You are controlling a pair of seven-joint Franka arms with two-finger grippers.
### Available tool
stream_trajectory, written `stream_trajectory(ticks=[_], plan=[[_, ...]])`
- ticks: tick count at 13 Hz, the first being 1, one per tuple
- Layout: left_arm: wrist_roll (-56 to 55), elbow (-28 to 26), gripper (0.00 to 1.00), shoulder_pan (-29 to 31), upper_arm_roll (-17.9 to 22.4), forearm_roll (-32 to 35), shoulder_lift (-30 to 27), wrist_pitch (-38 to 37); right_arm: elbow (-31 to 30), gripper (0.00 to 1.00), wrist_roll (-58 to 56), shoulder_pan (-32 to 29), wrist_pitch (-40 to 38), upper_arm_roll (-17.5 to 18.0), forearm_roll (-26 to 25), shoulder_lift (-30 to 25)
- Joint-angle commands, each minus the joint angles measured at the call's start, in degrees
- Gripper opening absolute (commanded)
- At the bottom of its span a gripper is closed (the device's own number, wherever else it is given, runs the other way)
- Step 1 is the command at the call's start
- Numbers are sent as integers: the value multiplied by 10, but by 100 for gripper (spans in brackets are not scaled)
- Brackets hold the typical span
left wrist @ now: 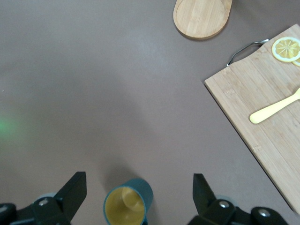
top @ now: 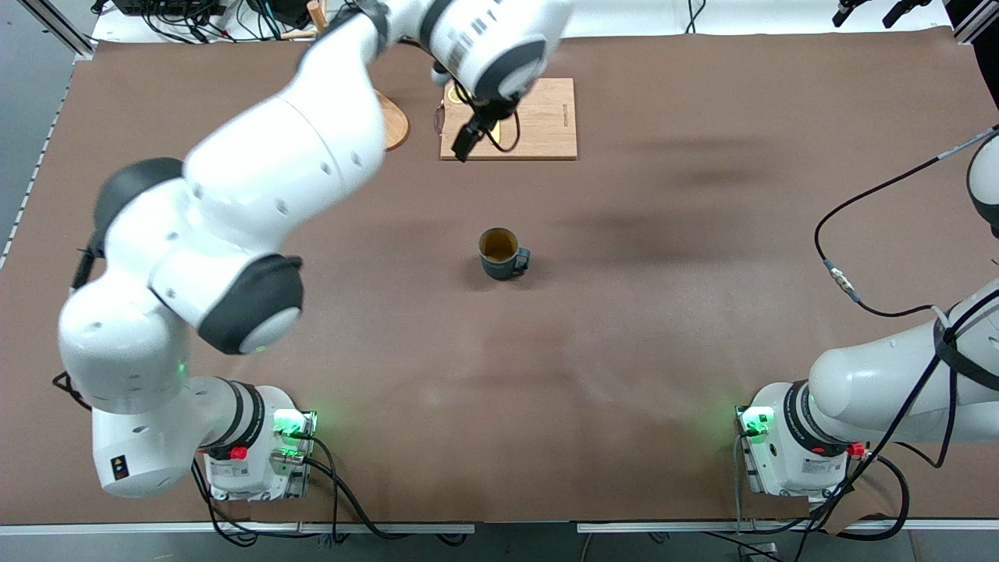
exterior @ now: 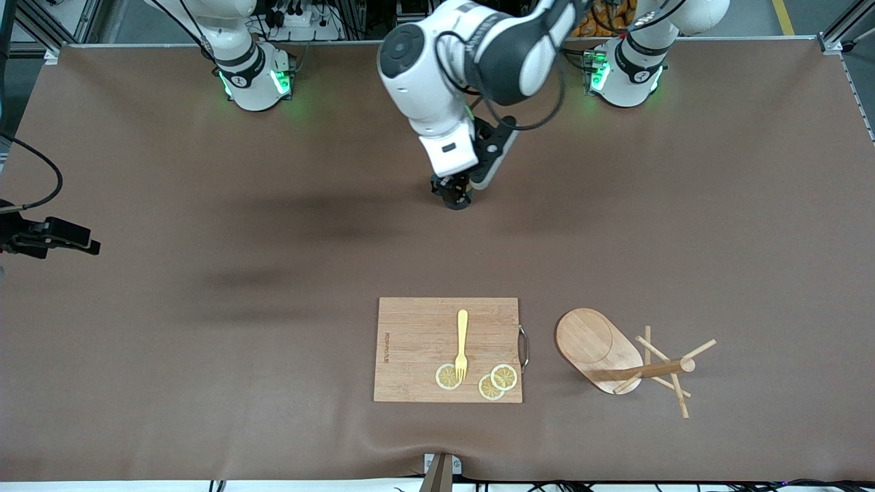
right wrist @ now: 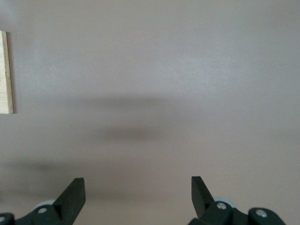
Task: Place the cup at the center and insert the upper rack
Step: 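Lower the left gripper to the mug handle and grasp it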
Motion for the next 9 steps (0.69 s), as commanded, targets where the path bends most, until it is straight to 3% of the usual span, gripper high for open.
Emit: stream_trajectory(ticks=[1, 4, 9], plan=[[-15, 51, 100, -61, 60, 5, 74, 2, -4, 100, -7, 24, -2, -26, 14, -4], [-25, 52, 100, -87, 62, 5, 100, 58, -4, 100, -7, 61, -1, -59, 14, -2], [-57, 58, 100, -131, 61, 5, 162, 104, -3, 100, -6, 76, 4, -60, -11, 0]])
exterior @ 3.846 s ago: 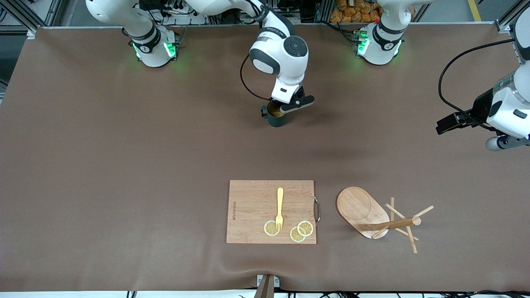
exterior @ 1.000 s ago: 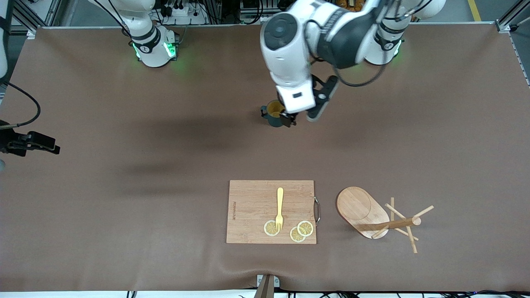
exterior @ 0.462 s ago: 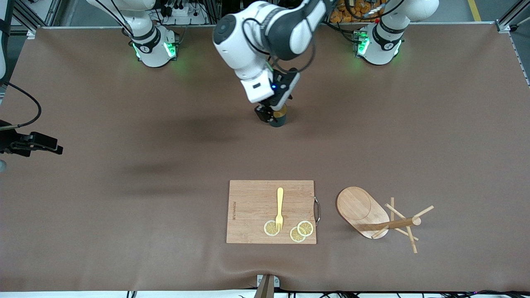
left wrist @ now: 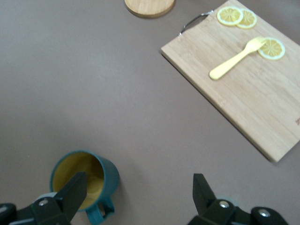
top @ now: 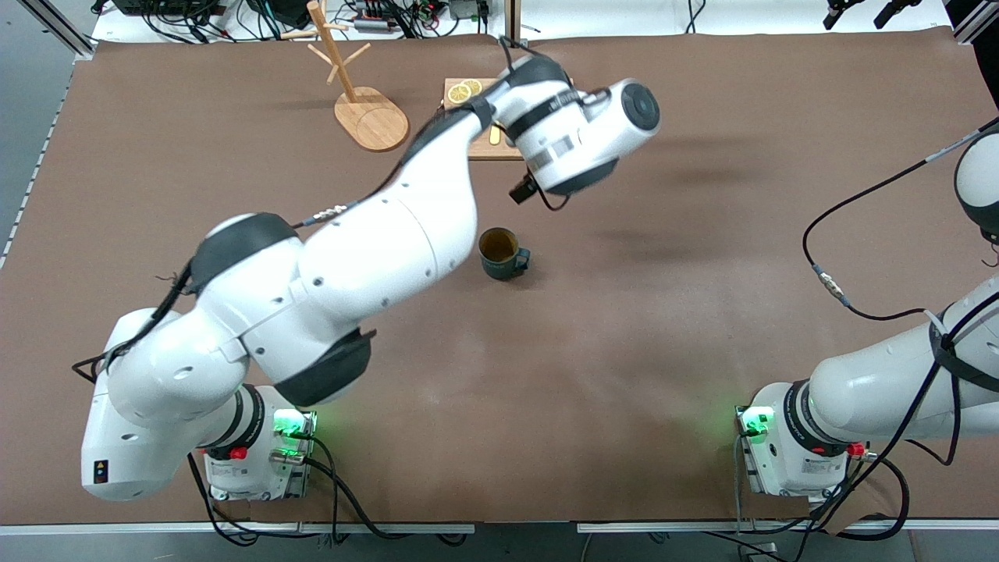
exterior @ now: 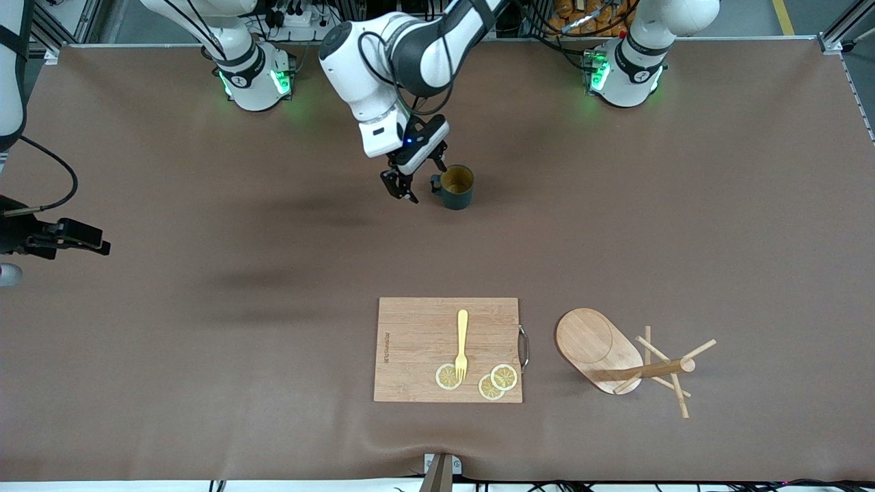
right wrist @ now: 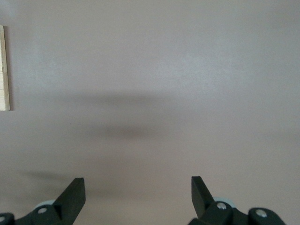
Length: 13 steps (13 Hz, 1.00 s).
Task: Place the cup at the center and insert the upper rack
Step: 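Lower the left gripper to the mug handle and grasp it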
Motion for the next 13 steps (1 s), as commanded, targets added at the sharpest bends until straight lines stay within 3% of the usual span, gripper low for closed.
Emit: stream_trajectory(ticks=[1, 13], plan=[[-32, 20, 100, -18, 6, 4, 34, 3, 0, 100, -5, 17, 5, -12, -29, 0], [-185, 20, 100, -25, -5, -101, 93, -18, 6, 100, -1, 22, -1, -11, -36, 0]])
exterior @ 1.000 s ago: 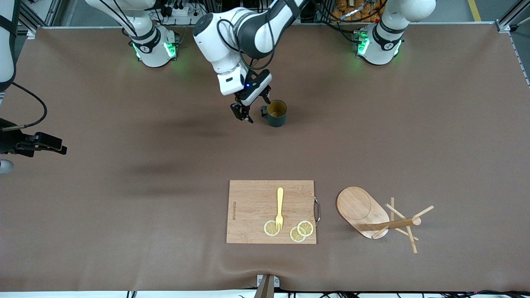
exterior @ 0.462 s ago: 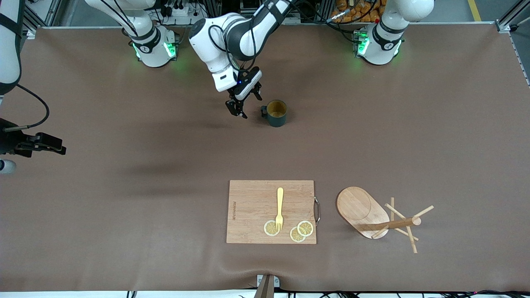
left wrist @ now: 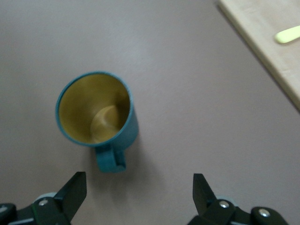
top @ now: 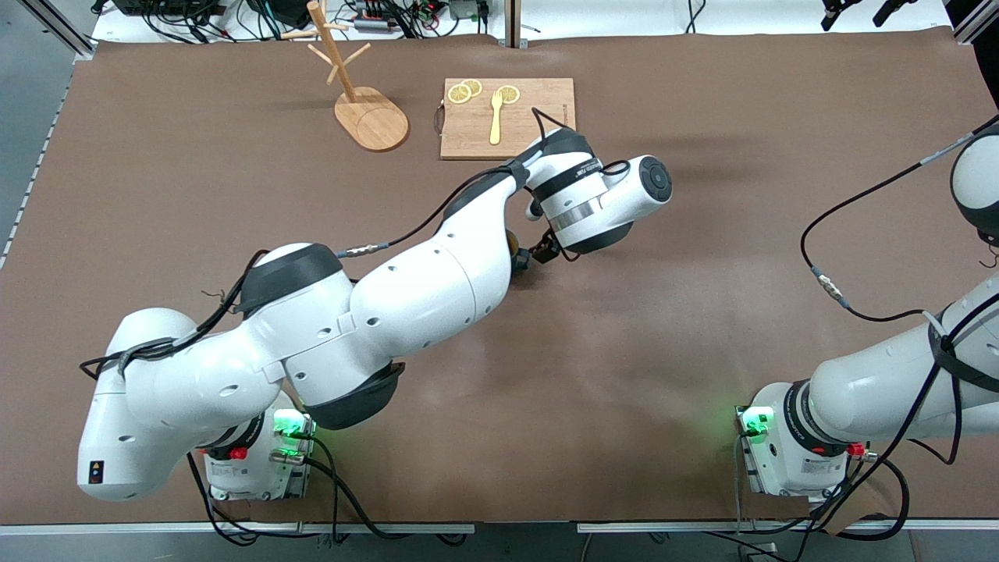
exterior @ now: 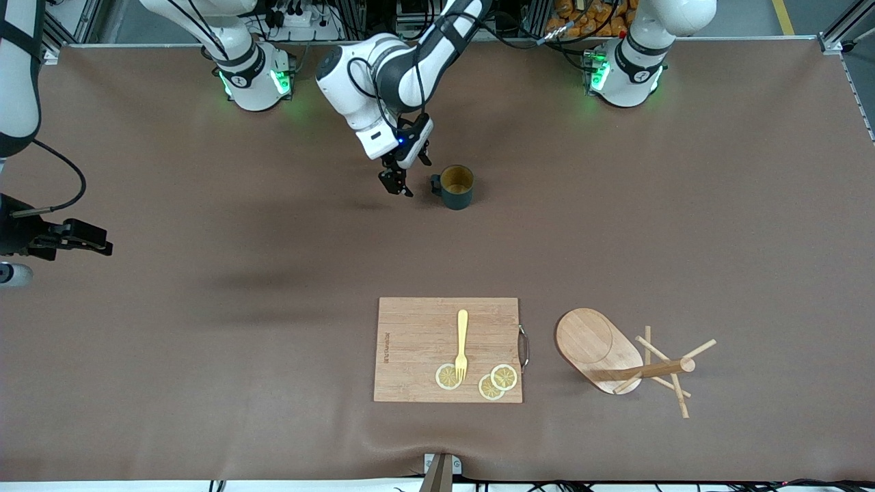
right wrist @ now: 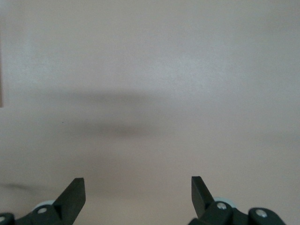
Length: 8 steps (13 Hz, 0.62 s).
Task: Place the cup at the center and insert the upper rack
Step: 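Lower the left gripper to the mug handle and grasp it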
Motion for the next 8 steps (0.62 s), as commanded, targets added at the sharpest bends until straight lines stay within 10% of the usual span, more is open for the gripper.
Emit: stream_trajectory(ticks=[1, 8], plan=[[-19, 15, 100, -1, 5, -19, 27, -17, 6, 100, 0, 6, -4, -8, -10, 0], [-32, 14, 100, -1, -5, -19, 48, -17, 8, 100, 1, 7, -4, -8, -4, 0]])
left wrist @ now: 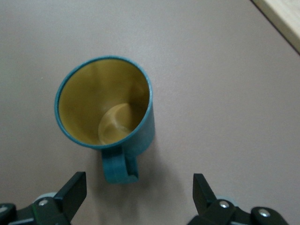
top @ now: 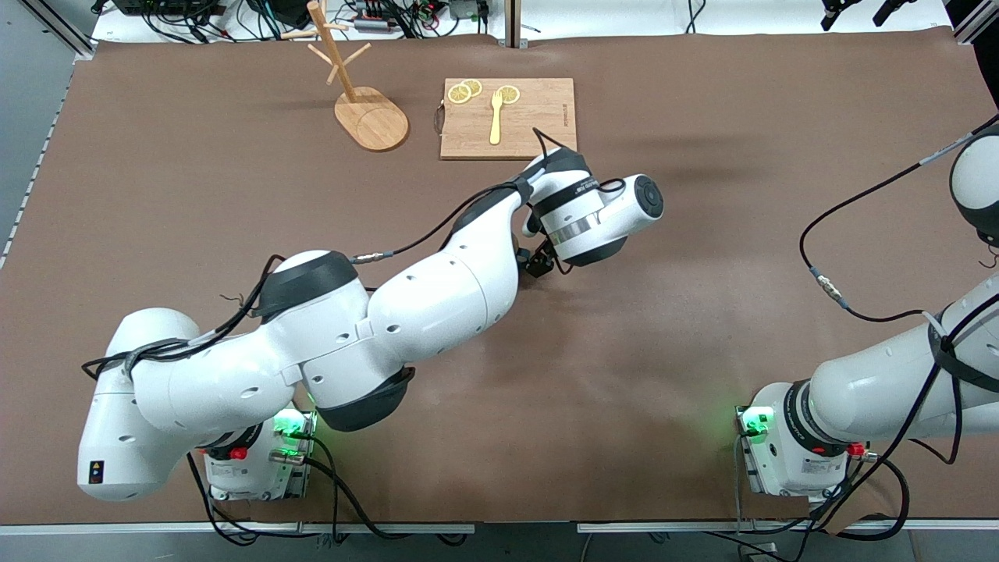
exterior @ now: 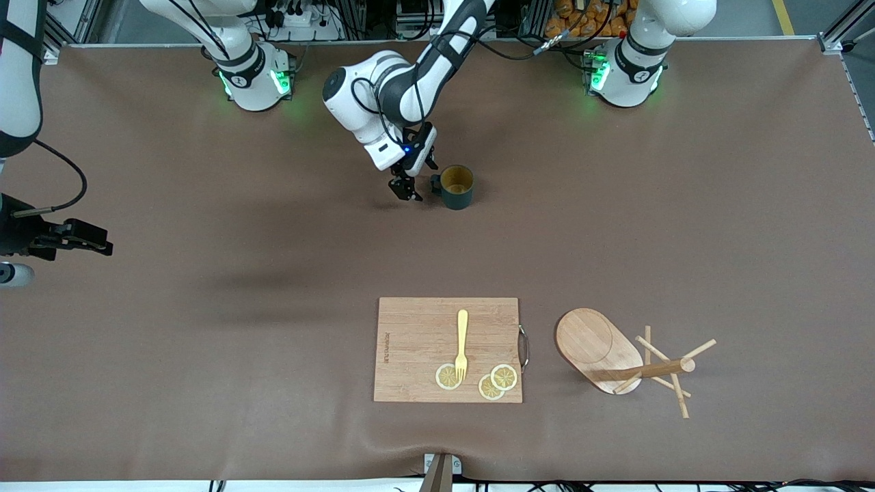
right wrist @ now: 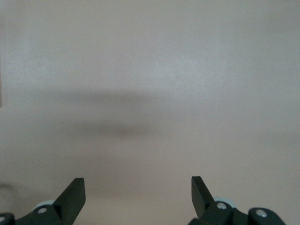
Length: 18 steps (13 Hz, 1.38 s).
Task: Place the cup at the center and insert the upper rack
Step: 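Lower the left gripper to the mug handle and grasp it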
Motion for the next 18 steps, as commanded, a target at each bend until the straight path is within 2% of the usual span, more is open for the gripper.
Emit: stream_trajectory(ticks=[1, 8, 11, 12, 13, 16, 18], plan=[[-15, 13, 100, -1, -4, -11, 9, -12, 8, 100, 1, 6, -4, -4, -2, 0], [-14, 9, 96, 0, -13, -11, 12, -32, 13, 100, -1, 2, -5, -4, -5, 0], [-12, 5, 86, 4, -13, -11, 20, -32, 13, 100, -1, 1, -18, -4, -4, -1], [-10, 5, 76, 6, -12, -11, 25, -32, 13, 100, 0, 3, -23, -4, -5, 0], [-9, 5, 62, 9, -12, -11, 25, -31, 12, 100, 0, 4, -25, -4, -5, 0], [7, 5, 13, 9, -10, -24, 25, -32, 12, 100, 0, 3, -27, -4, -6, 0], [18, 5, 3, 9, -8, -29, 24, -32, 12, 100, 0, 3, -27, -4, -5, 0]])
